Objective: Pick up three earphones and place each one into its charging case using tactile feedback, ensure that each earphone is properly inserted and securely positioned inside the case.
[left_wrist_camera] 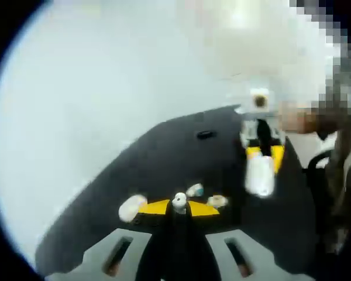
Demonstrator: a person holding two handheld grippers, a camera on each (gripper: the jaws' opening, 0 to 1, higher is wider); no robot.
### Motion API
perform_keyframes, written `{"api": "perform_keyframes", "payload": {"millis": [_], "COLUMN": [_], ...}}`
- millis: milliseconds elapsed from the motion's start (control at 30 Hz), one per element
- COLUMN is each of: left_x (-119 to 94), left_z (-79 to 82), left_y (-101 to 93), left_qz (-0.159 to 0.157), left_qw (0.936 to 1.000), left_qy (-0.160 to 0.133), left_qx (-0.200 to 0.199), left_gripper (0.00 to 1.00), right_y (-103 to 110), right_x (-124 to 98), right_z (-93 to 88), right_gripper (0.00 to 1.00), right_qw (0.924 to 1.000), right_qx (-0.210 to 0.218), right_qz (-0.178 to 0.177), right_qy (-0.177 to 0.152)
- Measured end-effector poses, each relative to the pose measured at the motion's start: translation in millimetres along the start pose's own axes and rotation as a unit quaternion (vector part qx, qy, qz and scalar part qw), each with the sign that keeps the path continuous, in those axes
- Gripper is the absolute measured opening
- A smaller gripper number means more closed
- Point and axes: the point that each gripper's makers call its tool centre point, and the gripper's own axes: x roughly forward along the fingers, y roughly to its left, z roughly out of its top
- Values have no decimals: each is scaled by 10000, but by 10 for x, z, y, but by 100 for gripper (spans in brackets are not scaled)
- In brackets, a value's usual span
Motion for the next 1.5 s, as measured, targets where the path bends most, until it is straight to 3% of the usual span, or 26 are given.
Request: {"api": "perform_keyframes", "payload": {"millis": [200,367,433,1067,1167,1267,1400,1433,1500], "left_x": [-158,-152,-123,65,38,-22,-92,-109,-126], "left_z": [258,290,246,84,81,97,42,32,-48], "left_y": [-371,-529,-563,-853,-887,-895,-789,-754,-766], "left_qz": [34,-118,-88,-353,-389,-548,-394,-331,-523], "left_qw": [9972,9953,9941,9871,9872,9907,9937,9963,9984], "left_qy": [-540,-775,-669,-75,-94,-211,-188,-230,-215], "left_qx": [516,576,851,1562,1542,1227,1035,755,8], "left_gripper": [8,8,8,8,9,15,15,14,15], "right_y": [-39,-59,-68,-64,-53,-51,-50,-48,-48], "right_x": [4,8,8,15,14,13,13,12,11], "right_z": [-18,-27,-29,-32,-27,-24,-22,-22,-22], "right_gripper": [17,17,17,17,17,17,17,17,17], "right_qw": [10000,9999,9999,9994,9994,9994,9994,9994,9994], "right_qx": [86,132,142,334,339,349,352,344,340], "right_qz": [-12,-8,-4,60,64,73,72,72,71], "right_qy": [29,34,33,17,5,-4,-2,-1,0]}}
